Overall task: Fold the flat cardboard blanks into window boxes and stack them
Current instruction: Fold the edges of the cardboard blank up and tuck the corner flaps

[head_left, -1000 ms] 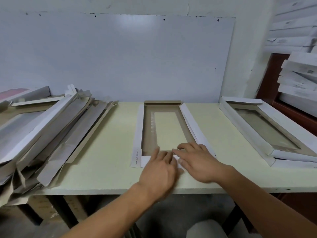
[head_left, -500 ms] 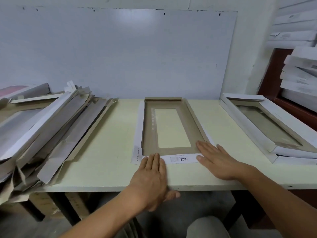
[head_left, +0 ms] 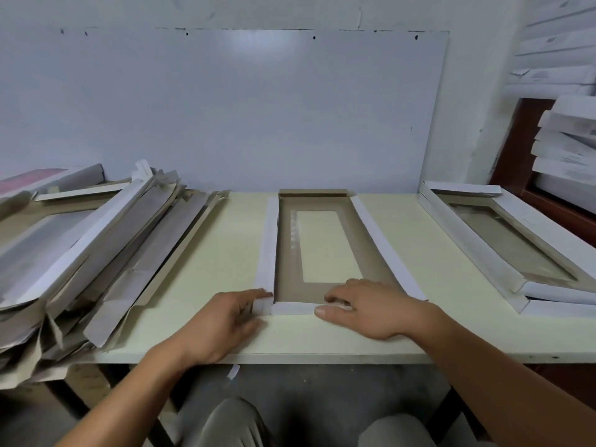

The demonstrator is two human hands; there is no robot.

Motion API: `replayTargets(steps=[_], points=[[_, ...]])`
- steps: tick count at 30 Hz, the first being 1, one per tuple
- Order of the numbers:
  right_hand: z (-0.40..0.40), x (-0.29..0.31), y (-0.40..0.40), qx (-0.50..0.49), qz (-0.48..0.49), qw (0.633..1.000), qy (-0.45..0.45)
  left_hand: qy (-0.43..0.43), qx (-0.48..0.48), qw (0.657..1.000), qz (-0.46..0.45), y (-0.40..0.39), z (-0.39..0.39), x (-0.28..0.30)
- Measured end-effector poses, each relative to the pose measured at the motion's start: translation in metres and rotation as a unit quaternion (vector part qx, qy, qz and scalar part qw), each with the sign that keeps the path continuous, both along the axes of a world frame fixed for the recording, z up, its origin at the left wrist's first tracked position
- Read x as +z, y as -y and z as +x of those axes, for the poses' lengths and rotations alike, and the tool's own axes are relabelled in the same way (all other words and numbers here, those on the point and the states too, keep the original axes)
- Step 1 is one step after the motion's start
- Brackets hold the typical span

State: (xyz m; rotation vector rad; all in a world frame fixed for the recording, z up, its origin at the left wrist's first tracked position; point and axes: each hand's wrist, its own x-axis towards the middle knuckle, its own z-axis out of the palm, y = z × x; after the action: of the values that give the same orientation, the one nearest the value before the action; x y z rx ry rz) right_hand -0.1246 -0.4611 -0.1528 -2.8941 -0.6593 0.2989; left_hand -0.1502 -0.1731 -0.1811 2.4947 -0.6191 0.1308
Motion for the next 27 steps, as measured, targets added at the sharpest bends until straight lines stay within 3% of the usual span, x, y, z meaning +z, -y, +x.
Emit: replayTargets(steps=[4,8,9,11,13,14,17,18,20,22,24,27], points=[[-0.01,-0.013,-0.004,0.057,0.063,0.996,0.003,-0.013,-0.044,0.999,0.013,-0.006,0.01,-0.003],[-0.021,-0.019,-0.004,0.049,0.044,0.995,0.068,-0.091,-0.066,0.993,-0.03,-0.007,0.004,0.01],[-0.024,-0.019,-0.01,0.038,0.021,0.994,0.096,-0.088,-0.062,0.994,-0.016,-0.005,0.001,0.014],[-0.028,-0.019,-0.028,0.032,0.008,0.992,0.122,0.019,-0.045,0.992,0.114,0.01,-0.003,0.019],[-0.03,-0.011,-0.046,0.065,0.072,0.993,0.075,0.139,-0.033,0.962,0.234,0.034,-0.009,0.02],[-0.028,-0.002,-0.049,0.095,0.106,0.99,0.019,0.166,-0.042,0.953,0.251,0.043,-0.012,0.02],[-0.004,0.027,-0.019,0.121,0.178,0.972,-0.093,0.147,-0.102,0.954,0.242,0.035,-0.011,0.019],[0.008,0.034,0.003,0.097,0.155,0.98,-0.077,0.123,-0.129,0.958,0.226,0.021,-0.008,0.021],[0.026,0.036,0.052,0.032,-0.043,0.998,-0.011,0.121,-0.168,0.952,0.226,-0.007,0.001,0.03],[0.033,0.029,0.087,-0.012,-0.21,0.978,0.003,0.138,-0.18,0.947,0.228,-0.029,0.01,0.039],[0.035,0.021,0.103,-0.004,-0.232,0.973,0.004,0.164,-0.139,0.948,0.236,-0.047,0.021,0.045],[0.037,0.02,0.101,0.013,-0.217,0.974,0.064,0.189,0.064,0.921,0.334,-0.06,0.039,0.056]])
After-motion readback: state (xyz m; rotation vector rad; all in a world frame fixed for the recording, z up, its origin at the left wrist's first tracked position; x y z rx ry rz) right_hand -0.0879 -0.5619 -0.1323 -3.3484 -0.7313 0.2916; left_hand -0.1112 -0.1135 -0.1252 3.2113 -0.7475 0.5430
